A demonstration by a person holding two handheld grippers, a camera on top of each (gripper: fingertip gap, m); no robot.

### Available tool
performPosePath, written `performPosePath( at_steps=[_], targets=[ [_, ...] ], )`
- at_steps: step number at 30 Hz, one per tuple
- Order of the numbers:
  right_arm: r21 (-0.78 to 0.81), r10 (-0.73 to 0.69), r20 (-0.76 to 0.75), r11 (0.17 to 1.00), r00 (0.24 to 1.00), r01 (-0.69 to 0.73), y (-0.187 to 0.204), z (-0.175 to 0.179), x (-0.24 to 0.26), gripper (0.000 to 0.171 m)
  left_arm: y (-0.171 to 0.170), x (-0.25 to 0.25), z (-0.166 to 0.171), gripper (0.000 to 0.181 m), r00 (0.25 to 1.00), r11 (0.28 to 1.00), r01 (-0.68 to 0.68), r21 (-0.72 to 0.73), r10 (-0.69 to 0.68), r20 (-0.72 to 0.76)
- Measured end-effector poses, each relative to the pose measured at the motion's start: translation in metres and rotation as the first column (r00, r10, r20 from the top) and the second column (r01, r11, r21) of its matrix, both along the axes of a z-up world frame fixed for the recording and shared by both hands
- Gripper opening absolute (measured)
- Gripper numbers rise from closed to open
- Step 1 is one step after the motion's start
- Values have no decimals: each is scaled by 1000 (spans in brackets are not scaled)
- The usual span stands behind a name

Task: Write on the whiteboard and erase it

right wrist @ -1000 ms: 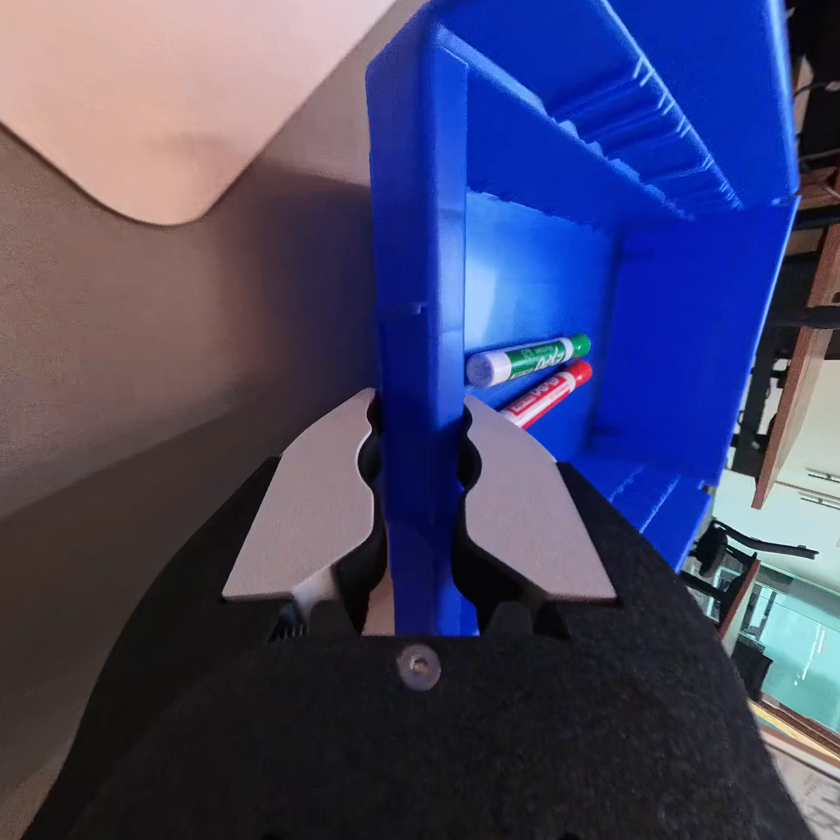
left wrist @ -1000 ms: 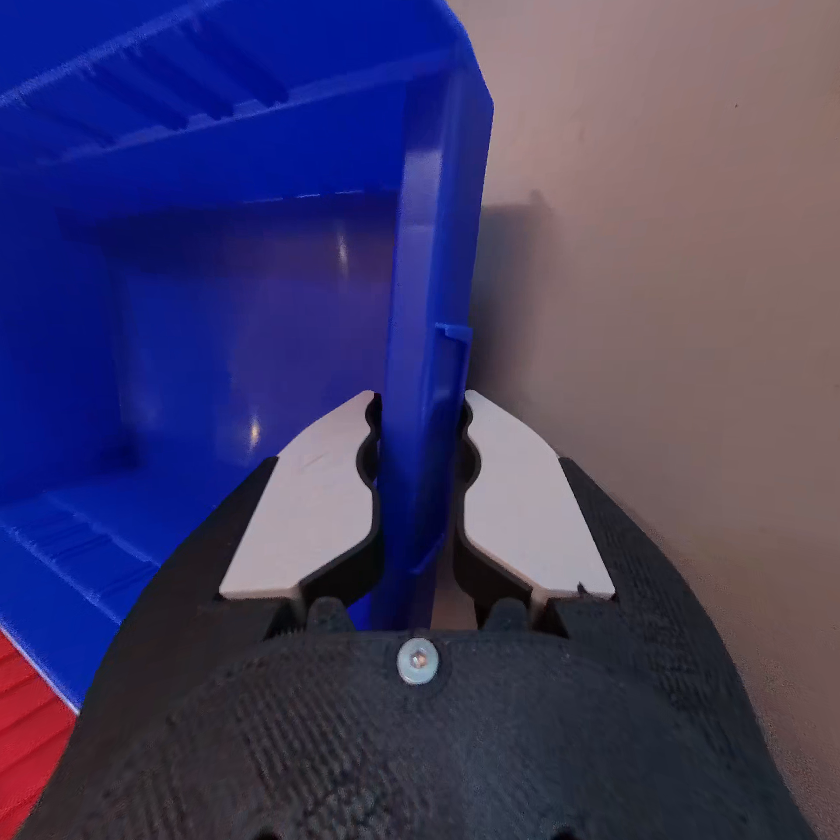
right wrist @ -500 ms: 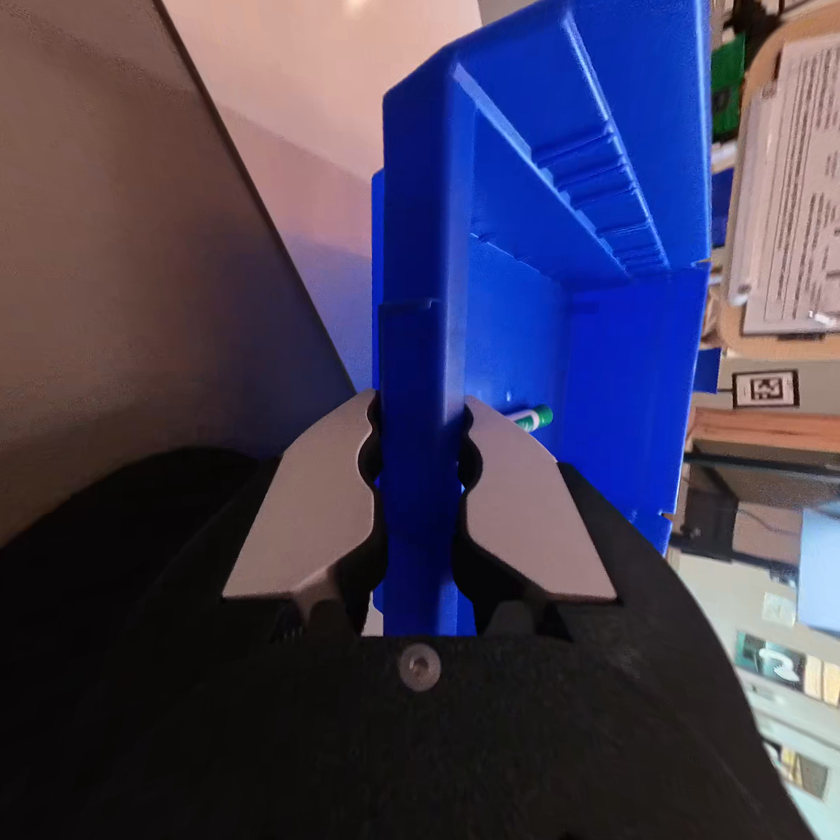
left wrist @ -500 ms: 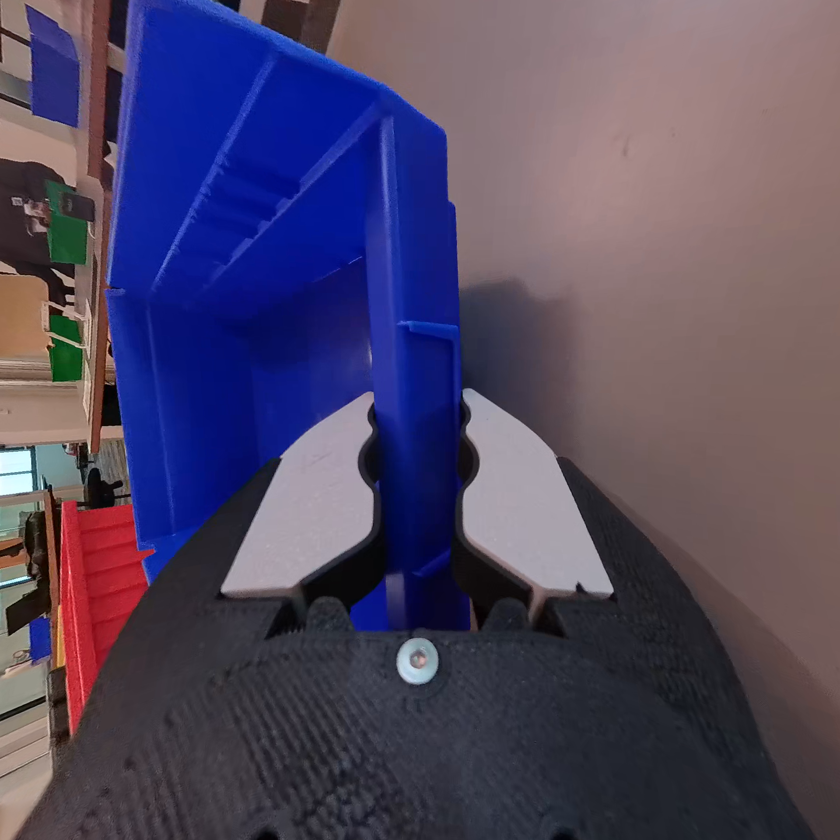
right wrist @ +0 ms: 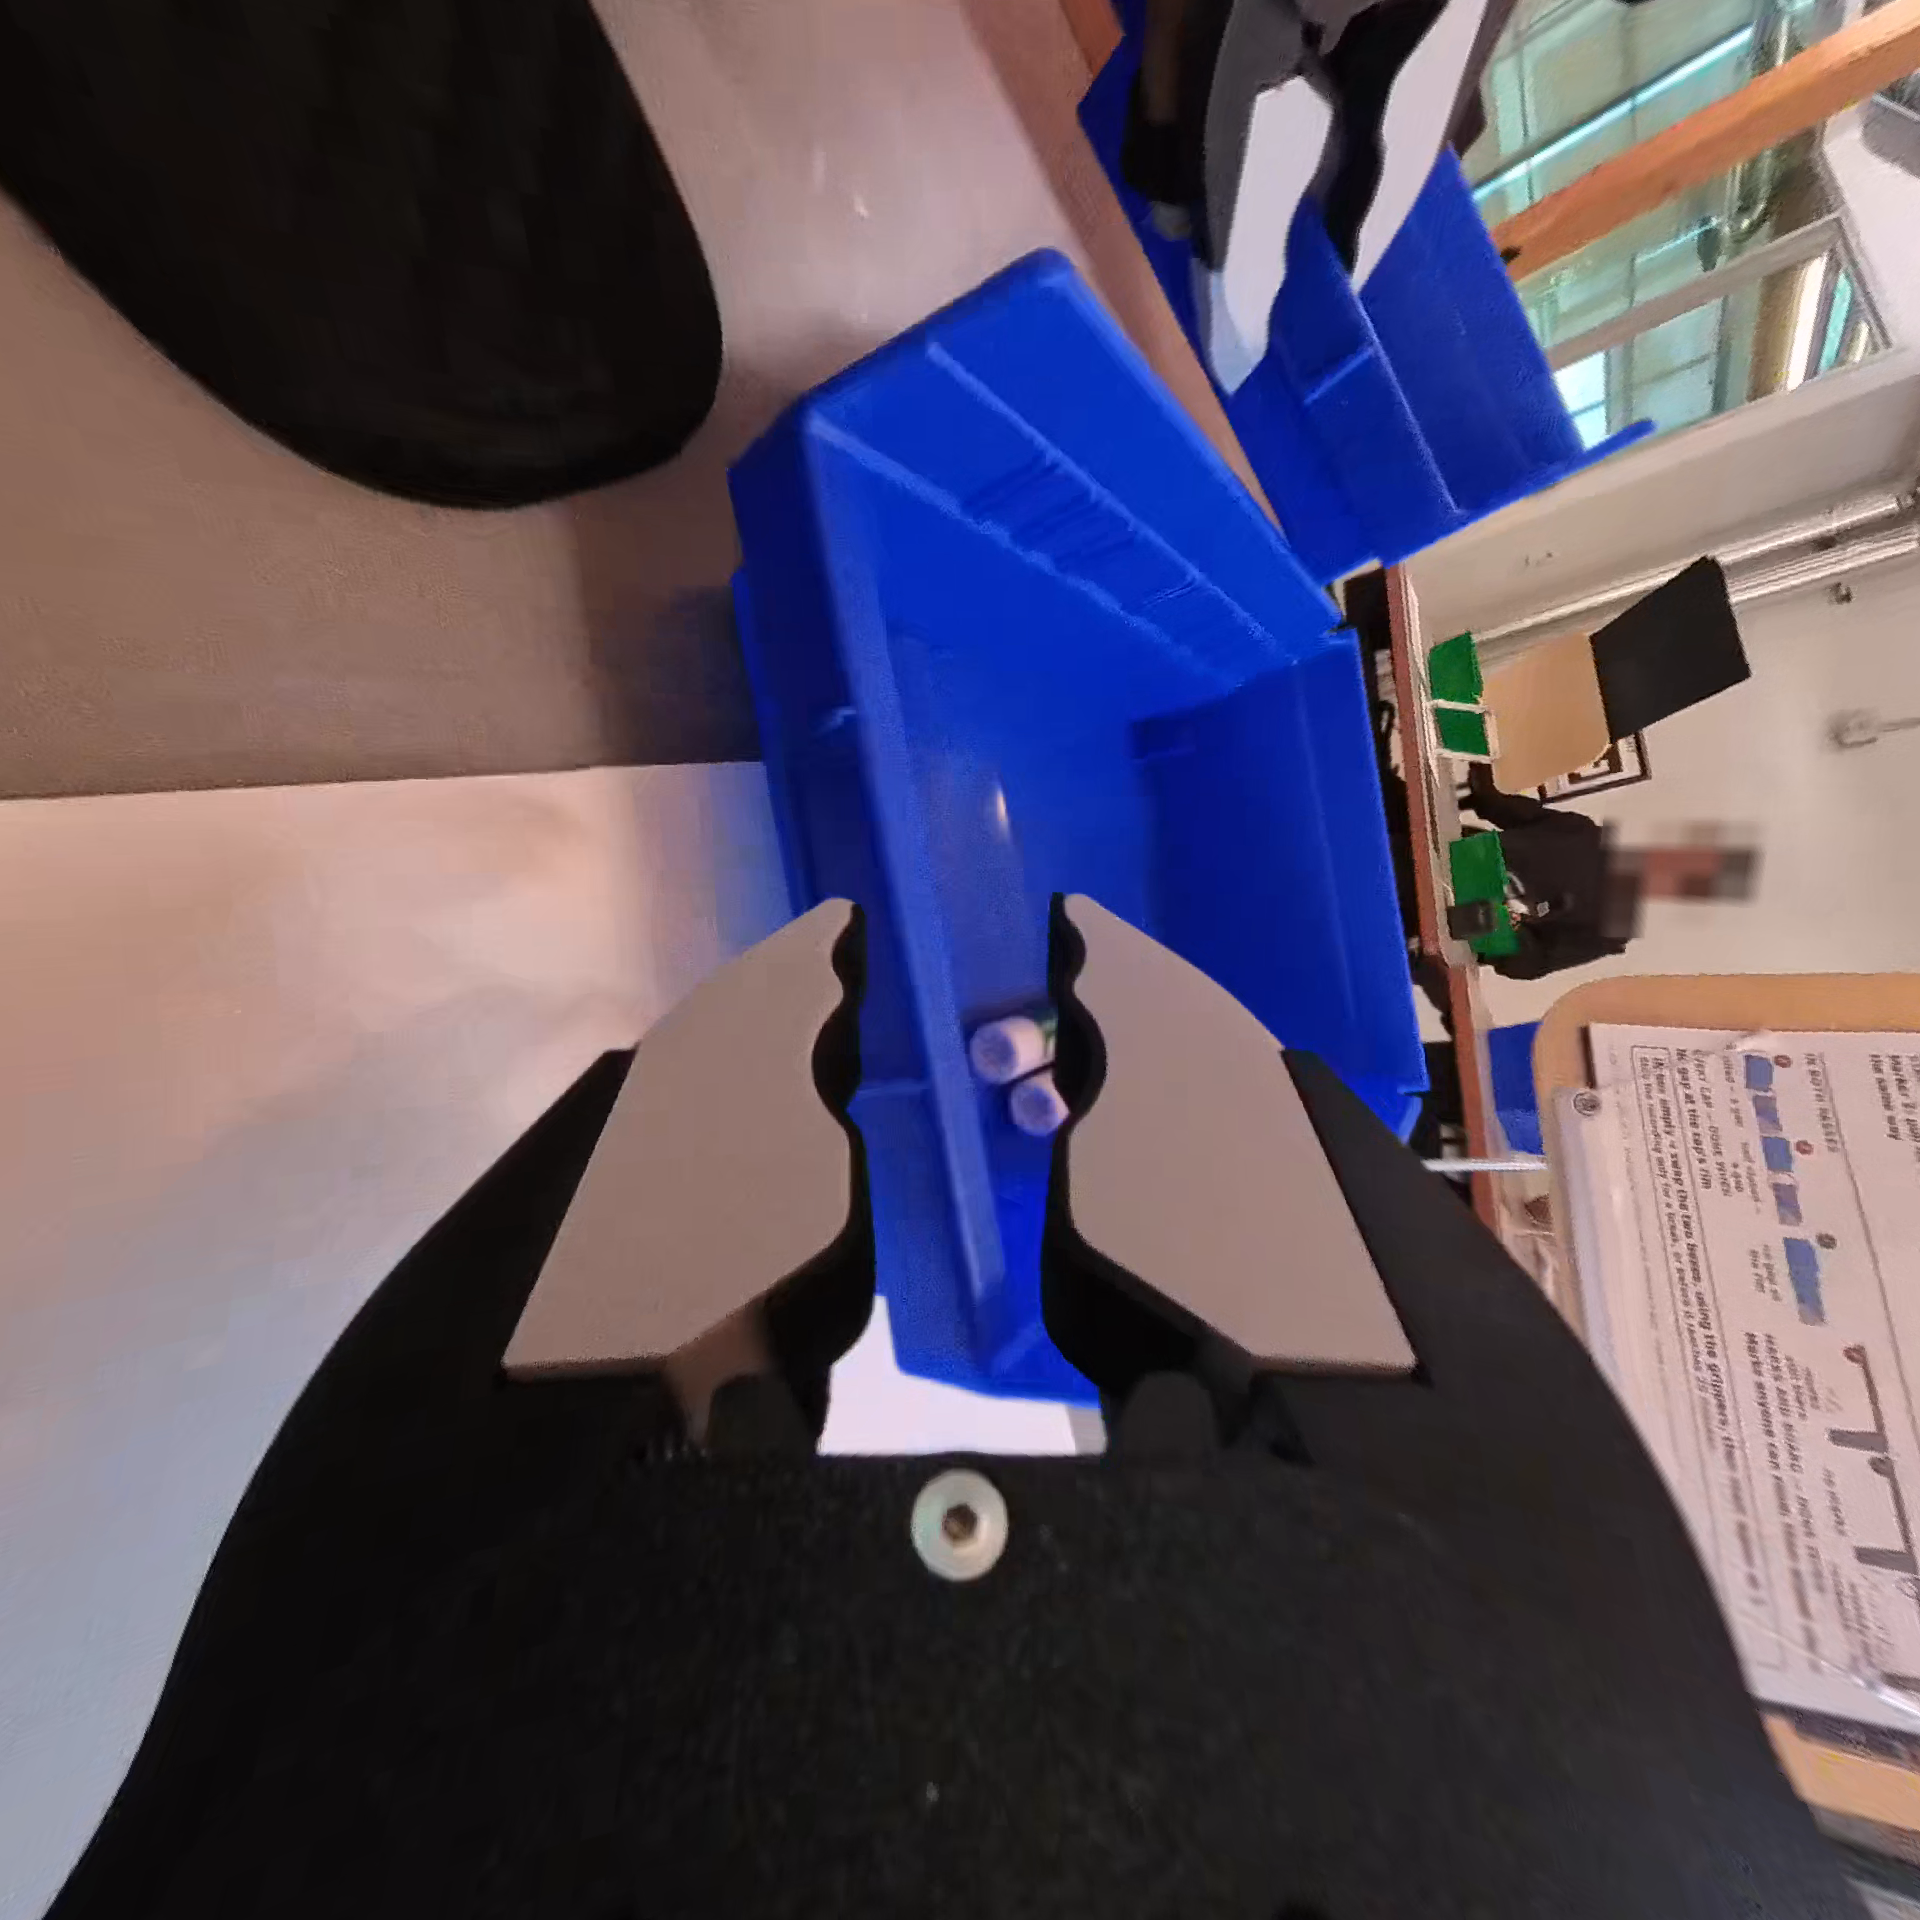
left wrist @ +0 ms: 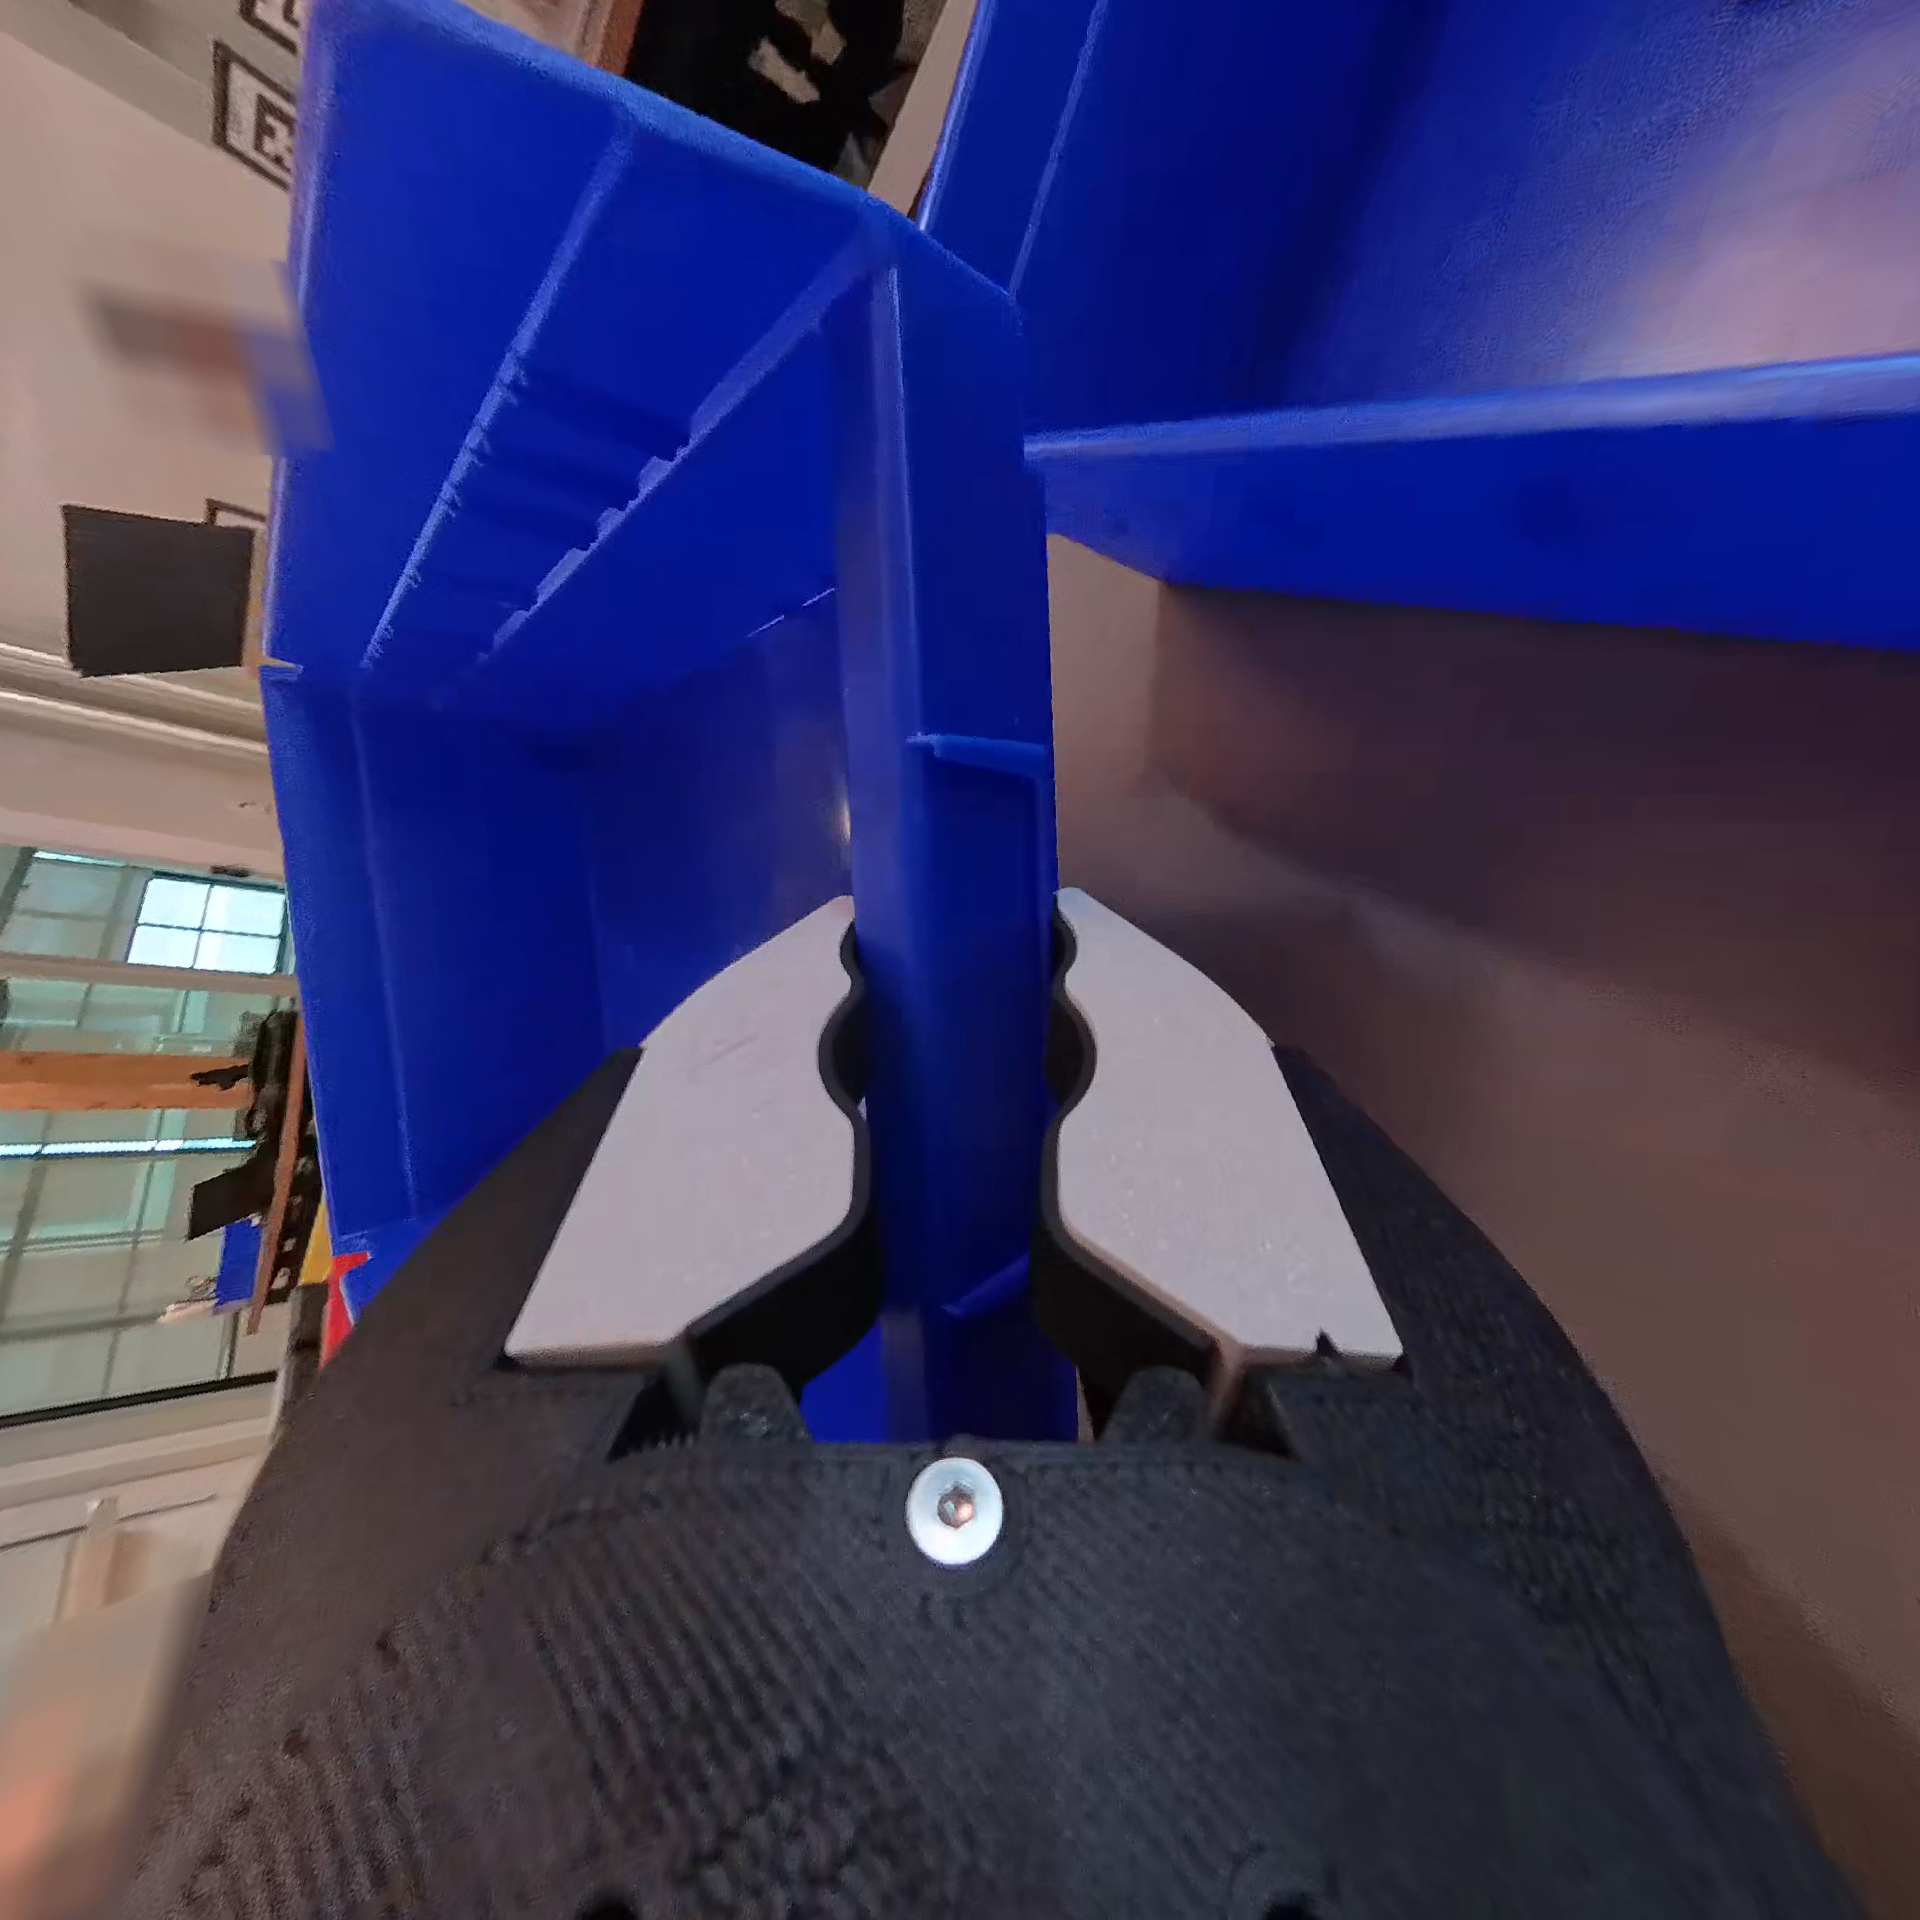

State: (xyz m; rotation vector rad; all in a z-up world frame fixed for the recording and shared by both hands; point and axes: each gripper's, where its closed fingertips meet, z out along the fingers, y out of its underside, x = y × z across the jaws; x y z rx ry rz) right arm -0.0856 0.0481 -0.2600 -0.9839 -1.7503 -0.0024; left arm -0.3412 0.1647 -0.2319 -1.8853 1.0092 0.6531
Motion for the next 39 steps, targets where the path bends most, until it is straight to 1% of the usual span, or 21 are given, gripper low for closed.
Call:
performPosePath(
  at_steps=[4, 7, 10, 12, 14, 17, 19, 23, 25, 27, 29, 31, 33, 34, 36, 39],
  targets=[
    [-83, -30, -61, 996, 998, 24, -2, 4, 16, 33, -6, -9, 17, 30, 1000, 999, -15, 31, 15, -6],
    [-152, -87, -105, 986, 991, 70, -1, 5, 37, 33, -15, 1, 33, 30, 1000, 998, 15, 55, -14, -17],
    [-252, -167, -176, 960, 970, 120, 2, 11, 59, 33, -27, 31, 49, 31, 994, 993, 90, 79, -85, -62],
    [-305, -220, -231, 941, 948, 144, 3, 22, 71, 35, -37, 61, 59, 31, 984, 982, 166, 85, -159, -85],
    [-317, -250, -271, 935, 929, 159, 1, 37, 78, 38, -47, 96, 64, 31, 963, 964, 255, 75, -246, -109],
    [-262, -246, -305, 950, 920, 167, -6, 61, 77, 40, -58, 151, 61, 31, 915, 921, 388, 40, -380, -134],
    [-197, -229, -317, 965, 920, 172, -12, 76, 74, 39, -63, 186, 54, 30, 877, 886, 464, 9, -458, -145],
    [48, -191, -276, 976, 942, 212, -19, 92, 66, 39, -69, 244, 38, 31, 808, 821, 568, -57, -569, -151],
    [138, -224, -229, 956, 947, 260, -15, 91, 63, 43, -66, 265, 33, 31, 791, 806, 585, -84, -591, -159],
    [209, -316, -174, 914, 933, 349, 0, 89, 67, 53, -61, 284, 32, 31, 777, 794, 599, -104, -608, -165],
    [230, -418, -134, 869, 899, 438, 24, 85, 81, 58, -61, 302, 33, 31, 759, 774, 621, -123, -633, -153],
    [241, -489, -113, 831, 865, 501, 46, 82, 98, 61, -65, 319, 37, 31, 739, 750, 648, -132, -661, -131],
    [310, -514, -93, 799, 853, 516, 55, 84, 110, 56, -63, 326, 36, 31, 739, 750, 643, -156, -661, -131],
    [318, -525, -73, 794, 848, 518, 57, 82, 113, 56, -63, 330, 36, 31, 733, 743, 648, -168, -668, -131],
    [343, -534, -31, 788, 845, 510, 55, 77, 117, 46, -62, 336, 36, 30, 722, 733, 657, -178, -679, -133],
    [412, -566, 16, 754, 824, 511, 58, 73, 126, 43, -58, 342, 36, 31, 707, 738, 650, -182, -675, -212]
  ],
)
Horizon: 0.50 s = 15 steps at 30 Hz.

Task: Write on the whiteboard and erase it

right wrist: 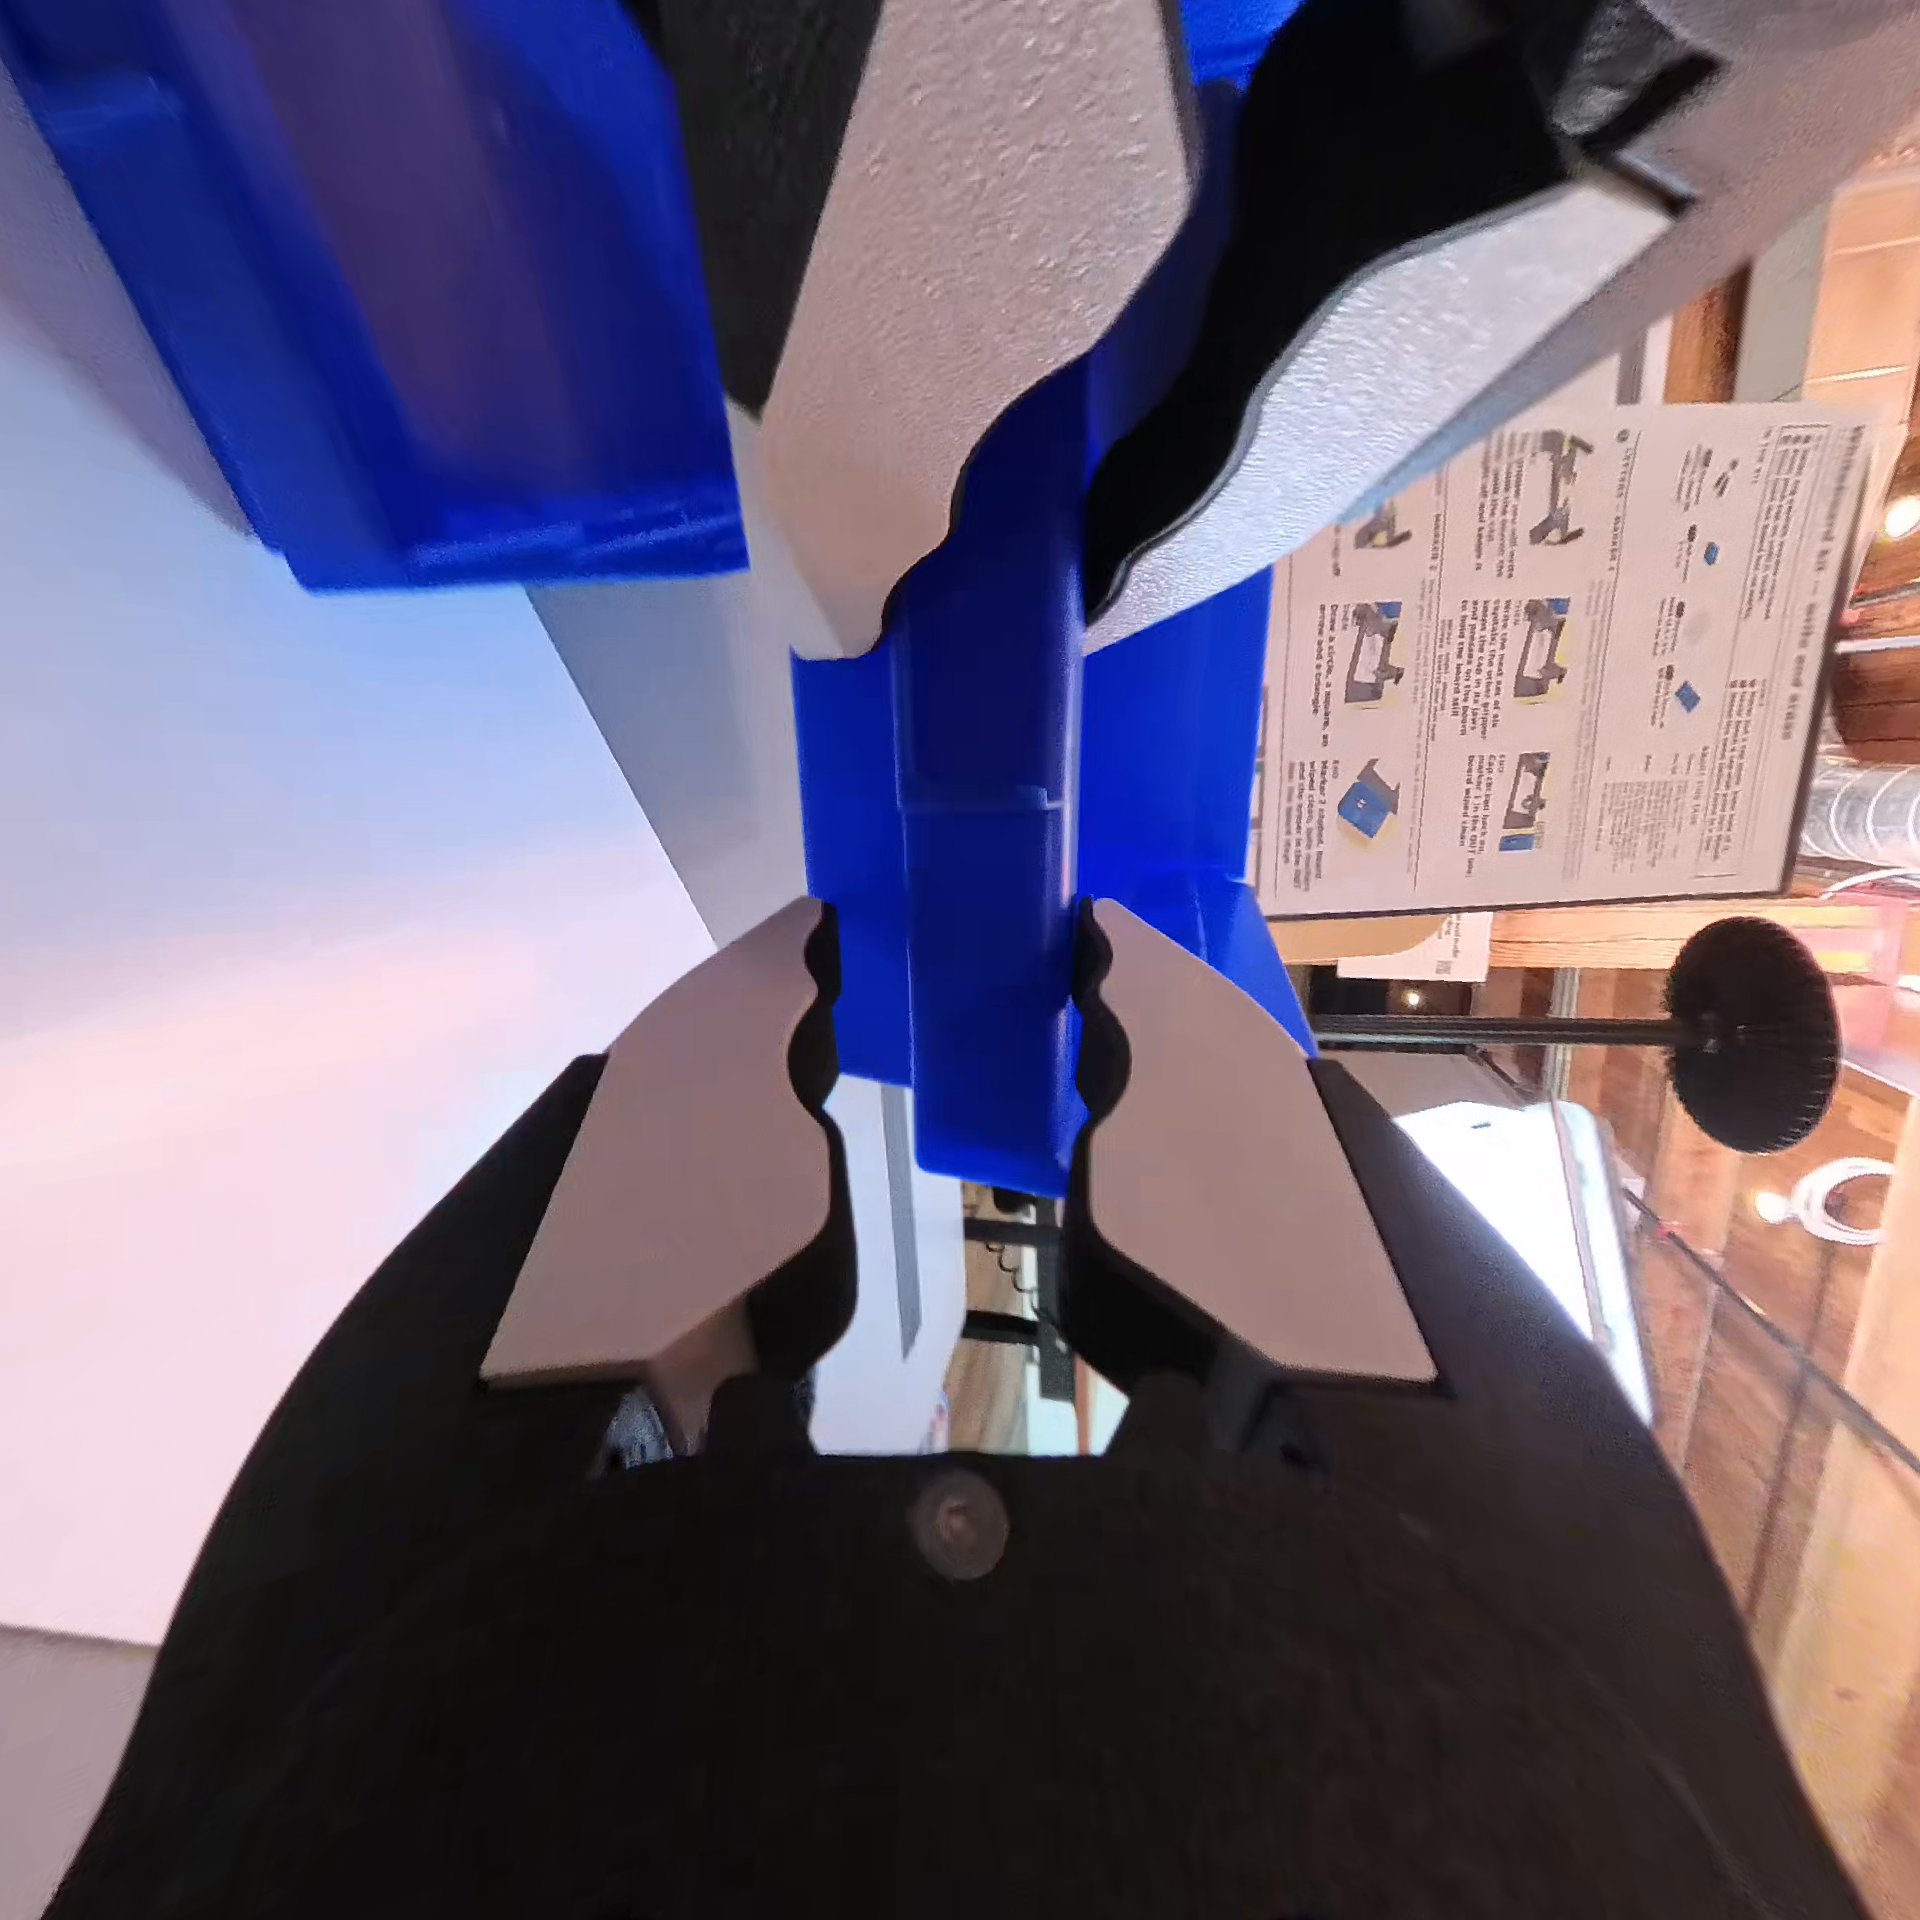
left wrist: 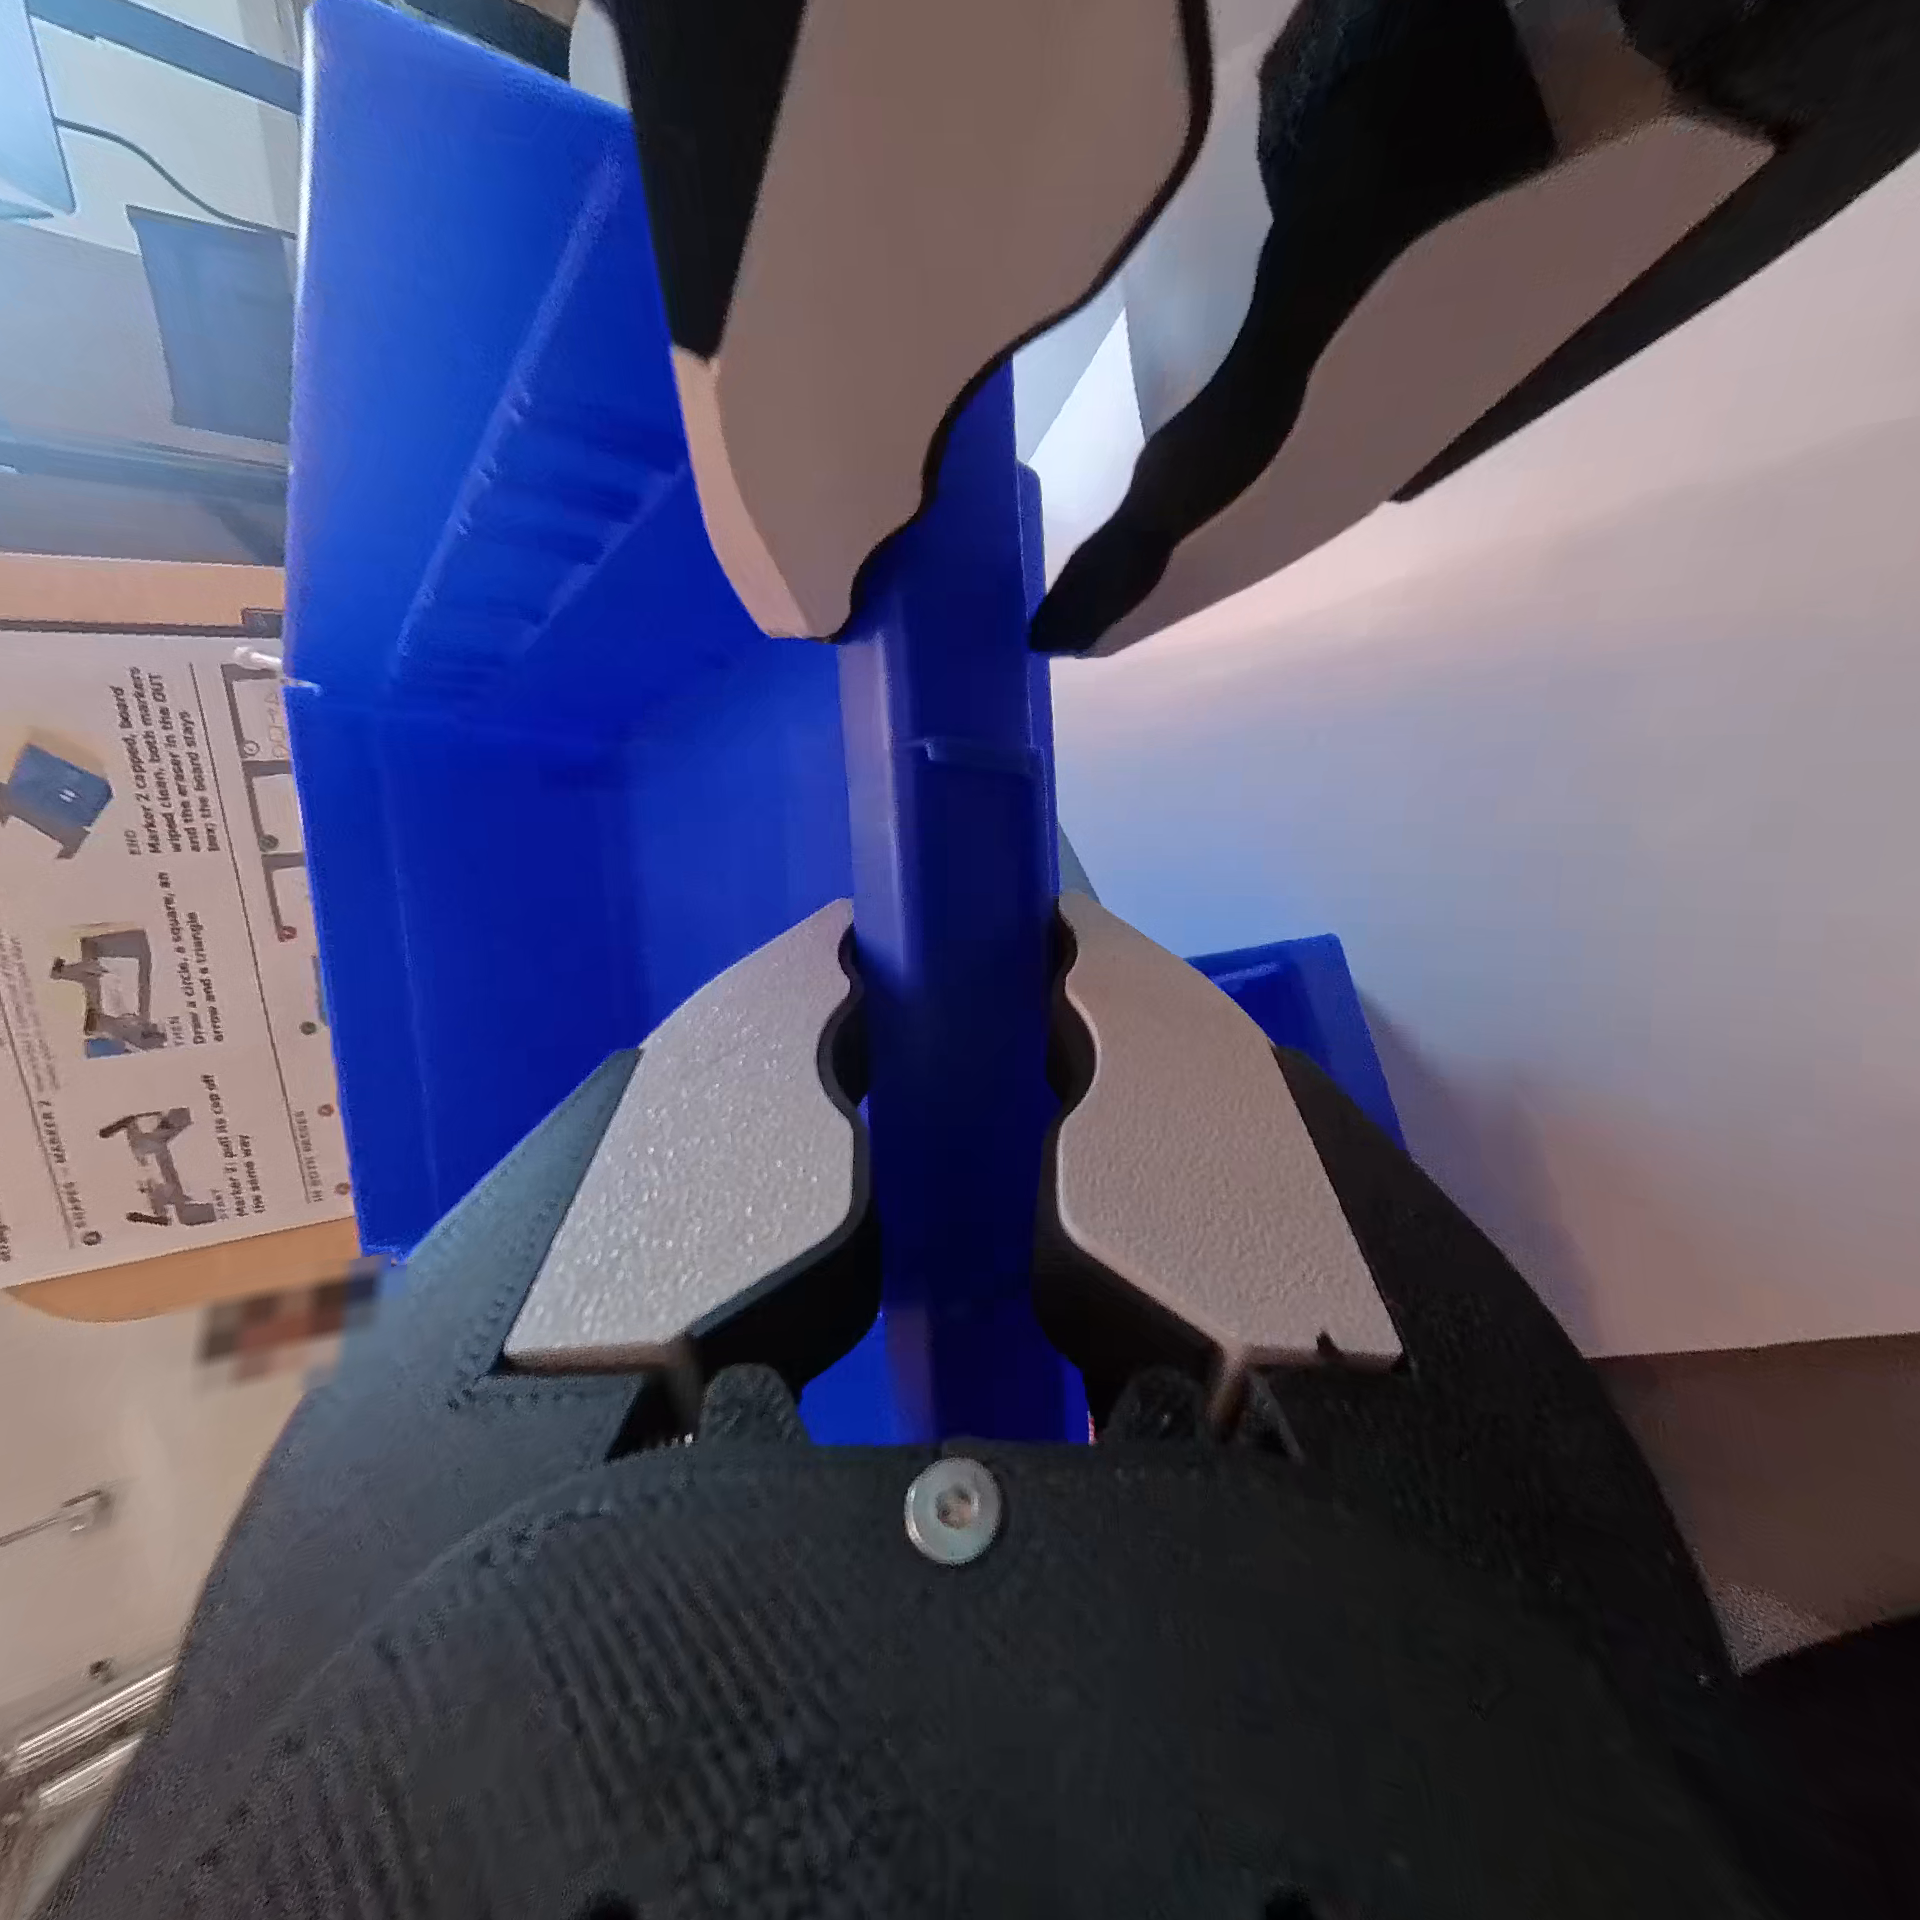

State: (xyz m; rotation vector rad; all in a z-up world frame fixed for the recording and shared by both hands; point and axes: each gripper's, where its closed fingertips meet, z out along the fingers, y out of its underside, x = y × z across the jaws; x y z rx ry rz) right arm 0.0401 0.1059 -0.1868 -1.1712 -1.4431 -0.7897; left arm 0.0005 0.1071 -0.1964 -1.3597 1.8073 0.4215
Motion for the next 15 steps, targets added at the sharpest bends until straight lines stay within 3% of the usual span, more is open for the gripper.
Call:
performPosePath(
  at_steps=[3, 8, 12, 14, 15],
  targets=[
    [-77, -64, 37, 995, 997, 66, 3, -2, 12, 31, 3, 10, -2, 31, 1000, 1000, 12, 24, -12, -26],
    [1, -82, 53, 997, 995, 82, 6, 17, 26, 29, 9, 24, 18, 34, 998, 993, 42, 107, -47, 47],
    [-15, -116, 15, 993, 993, 116, 6, 24, 45, 29, -2, 21, 52, 55, 981, 965, 25, 262, -74, 178],
    [-25, -136, -28, 990, 990, 136, 5, 27, 63, 29, -20, 12, 61, 45, 970, 937, 42, 347, -121, 210],
    [-11, -150, -34, 989, 988, 149, 4, 28, 74, 29, -28, 7, 54, 43, 965, 954, 51, 294, -123, 232]
  ],
)
